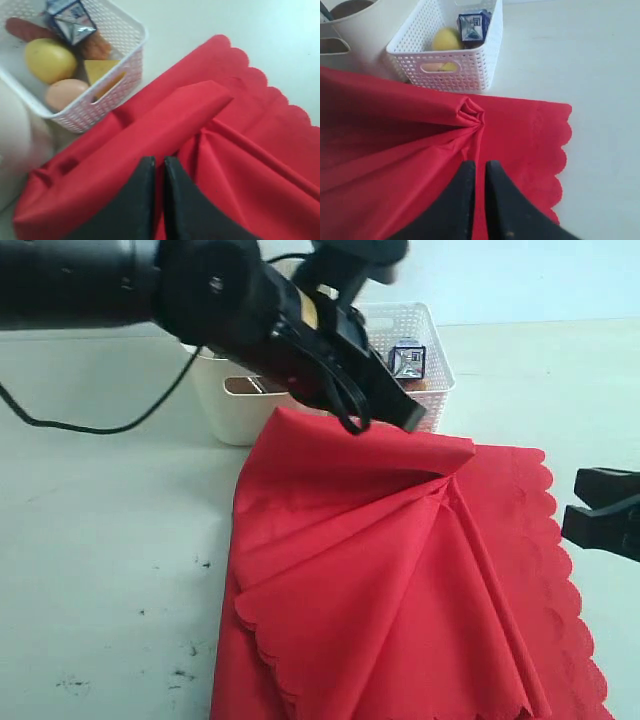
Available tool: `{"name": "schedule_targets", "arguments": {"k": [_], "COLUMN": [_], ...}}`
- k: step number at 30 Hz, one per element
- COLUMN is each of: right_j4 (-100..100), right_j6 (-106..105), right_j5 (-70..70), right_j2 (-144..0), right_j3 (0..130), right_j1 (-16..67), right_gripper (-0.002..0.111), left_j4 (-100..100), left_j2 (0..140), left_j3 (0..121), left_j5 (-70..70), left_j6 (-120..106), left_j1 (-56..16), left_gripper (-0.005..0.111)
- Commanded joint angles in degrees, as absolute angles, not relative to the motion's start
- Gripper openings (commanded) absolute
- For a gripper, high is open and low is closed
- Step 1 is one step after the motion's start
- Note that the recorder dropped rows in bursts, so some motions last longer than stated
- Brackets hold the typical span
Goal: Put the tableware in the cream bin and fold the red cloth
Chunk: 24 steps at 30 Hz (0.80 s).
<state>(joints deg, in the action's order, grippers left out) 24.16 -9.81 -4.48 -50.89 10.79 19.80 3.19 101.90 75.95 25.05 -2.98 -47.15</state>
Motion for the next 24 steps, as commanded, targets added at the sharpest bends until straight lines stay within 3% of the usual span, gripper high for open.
{"name": "schedule_targets", "arguments": {"k": [1, 7, 14, 24], "right_j4": [24.0, 24.0, 24.0, 21.9], "right_j6": [-8.9, -8.9, -8.9, -9.0], "right_j5": [-2.6, 3.4, 2.9, 3.2], "right_j2": [-56.5, -66.3, -78.0, -94.0], "right_j3": [12.5, 18.3, 27.9, 40.4], "right_j1": [20.0, 21.6, 33.2, 35.3], "right_gripper": [0.026, 0.054, 0.06, 0.076], "left_j4": [2.7, 2.6, 2.6, 2.3], "left_j2": [95.2, 85.1, 78.2, 77.8], "left_j3": [71.0, 61.9, 52.7, 48.0], "left_j5": [24.2, 19.7, 16.5, 12.1], "left_j6": [-3.9, -4.0, -4.0, -4.2], "left_j1": [-43.1, -37.6, -30.6, -27.4], "left_gripper": [0.003, 0.003, 0.003, 0.003]}}
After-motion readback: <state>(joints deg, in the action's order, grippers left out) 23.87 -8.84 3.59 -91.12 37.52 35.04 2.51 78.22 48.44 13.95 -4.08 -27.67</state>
